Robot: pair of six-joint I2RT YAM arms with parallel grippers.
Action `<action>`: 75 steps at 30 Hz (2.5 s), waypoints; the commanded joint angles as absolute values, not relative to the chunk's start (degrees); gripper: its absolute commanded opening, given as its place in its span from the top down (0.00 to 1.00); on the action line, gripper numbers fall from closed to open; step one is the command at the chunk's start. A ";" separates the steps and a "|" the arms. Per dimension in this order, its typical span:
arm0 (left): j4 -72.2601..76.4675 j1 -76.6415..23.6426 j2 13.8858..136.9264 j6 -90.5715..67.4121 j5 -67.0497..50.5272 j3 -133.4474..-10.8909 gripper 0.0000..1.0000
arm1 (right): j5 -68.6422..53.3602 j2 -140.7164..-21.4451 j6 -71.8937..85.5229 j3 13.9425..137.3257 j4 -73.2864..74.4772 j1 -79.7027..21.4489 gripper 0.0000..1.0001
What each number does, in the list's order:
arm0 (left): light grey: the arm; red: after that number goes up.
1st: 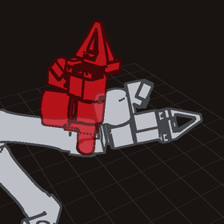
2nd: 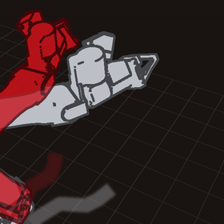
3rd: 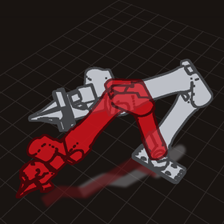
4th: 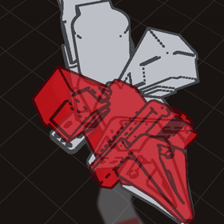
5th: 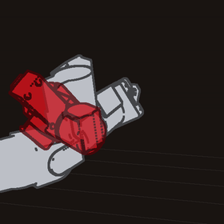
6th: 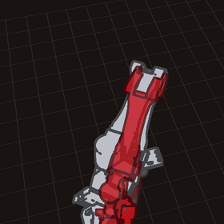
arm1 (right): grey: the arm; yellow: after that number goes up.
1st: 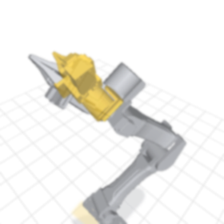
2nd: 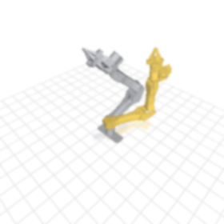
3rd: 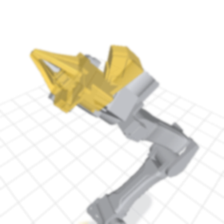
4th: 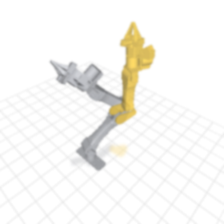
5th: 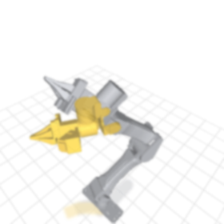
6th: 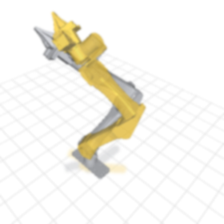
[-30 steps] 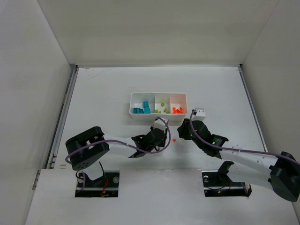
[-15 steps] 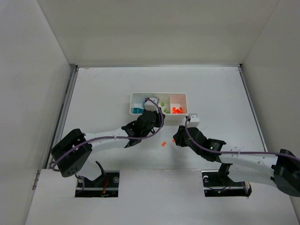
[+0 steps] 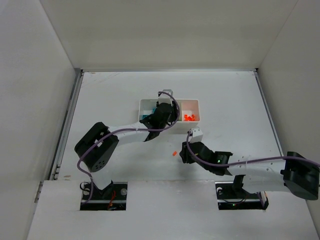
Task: Sort the legos into containers by color
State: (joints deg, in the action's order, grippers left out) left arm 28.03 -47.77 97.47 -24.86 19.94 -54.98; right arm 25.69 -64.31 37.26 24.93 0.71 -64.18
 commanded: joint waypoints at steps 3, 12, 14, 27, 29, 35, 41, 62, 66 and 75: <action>28.56 -45.57 96.33 -24.78 19.78 -58.10 0.51 | 24.44 -67.23 33.93 27.95 -5.01 -64.64 0.52; 28.83 -44.60 88.87 -26.01 19.78 -53.44 0.21 | 21.53 -77.59 29.10 33.22 -6.42 -64.55 0.51; 28.48 -44.69 86.67 -26.28 19.86 -51.86 0.17 | 21.36 -80.06 28.48 34.53 -6.42 -64.64 0.50; 26.19 -41.70 70.67 -28.21 20.92 -38.77 0.00 | 22.24 -85.08 28.30 36.39 -4.57 -64.64 0.52; 26.10 -41.53 69.27 -28.83 21.62 -37.01 0.00 | 22.59 -85.78 28.48 36.47 -4.22 -64.64 0.52; 25.23 -40.74 63.91 -30.32 24.43 -31.03 0.00 | 23.20 -86.49 28.47 36.91 -4.13 -64.64 0.62; 22.51 -38.37 58.72 -30.67 25.75 -26.81 0.00 | 24.69 -83.42 29.35 37.26 -2.29 -64.64 0.69; 22.41 -33.79 47.02 -32.25 27.60 -16.26 0.00 | 22.76 -77.60 22.50 49.04 -3.78 -39.69 0.69; 22.50 -33.70 46.14 -32.69 27.60 -15.38 0.00 | 23.99 -80.77 22.94 50.97 -4.39 -37.57 0.54; 22.59 -33.62 45.26 -33.49 27.16 -14.77 0.00 | 28.04 -70.86 25.04 42.29 -3.87 -44.06 0.57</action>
